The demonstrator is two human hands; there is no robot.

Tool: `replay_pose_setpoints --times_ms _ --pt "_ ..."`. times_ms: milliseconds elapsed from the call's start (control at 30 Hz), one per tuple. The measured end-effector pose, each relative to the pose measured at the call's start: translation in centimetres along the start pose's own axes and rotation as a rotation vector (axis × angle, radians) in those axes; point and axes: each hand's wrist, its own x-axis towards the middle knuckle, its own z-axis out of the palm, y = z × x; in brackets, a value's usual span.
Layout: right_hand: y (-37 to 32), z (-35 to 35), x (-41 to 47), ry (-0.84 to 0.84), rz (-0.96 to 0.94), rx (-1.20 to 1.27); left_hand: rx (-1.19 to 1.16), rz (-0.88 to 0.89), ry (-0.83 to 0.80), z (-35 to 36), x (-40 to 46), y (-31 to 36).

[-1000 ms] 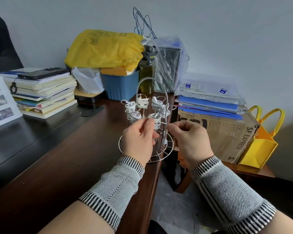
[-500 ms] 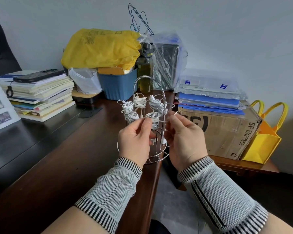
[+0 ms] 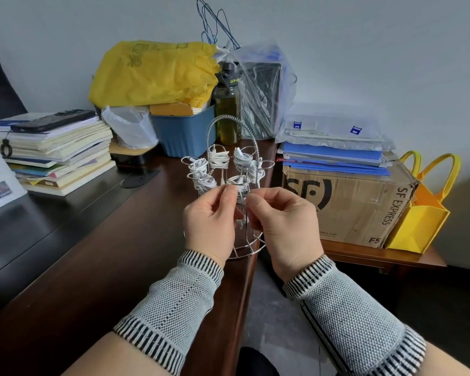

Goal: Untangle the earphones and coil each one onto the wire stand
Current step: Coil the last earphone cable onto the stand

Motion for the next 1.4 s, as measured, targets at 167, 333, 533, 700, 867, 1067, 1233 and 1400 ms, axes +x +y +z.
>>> replay_pose_setpoints --times_ms 167,333,533,700,867,1067,1233,1400 --pt "0.7 -0.1 0.4 0.043 0.020 -0.084 0.010 -0.012 -0.009 0.1 -0.2 0.5" --pt "0.8 -0.3 0.9 0.054 0.004 -0.139 0.010 -0.014 -0.013 0.1 -0.4 0.6" --pt "0.7 -0.6 1.2 0.101 -0.090 -0.212 0.025 0.010 -0.007 -0.1 -0.2 0.4" --pt "-0.5 -0.9 1.6 0.094 -0.437 -0.582 0.013 0.001 -0.009 -0.3 -0.1 0.2" --pt "-2.7 -0.8 2.7 -0.003 -0.821 -0.935 -0.072 -0.027 -0.006 -0.2 -0.1 0.2" --pt "-6.3 0.2 4.8 -0.236 -1.024 -1.368 -0.100 -0.038 -0.008 -0.3 -0.2 0.4" --pt "-8.4 1.1 5.1 -0.546 -1.023 -1.696 -0.138 -0.076 -0.010 -0.2 -0.2 0.5" --pt "-8.8 2.1 4.9 -0.602 -0.943 -1.675 -0.102 -0.086 -0.001 -0.2 0.0 0.2"
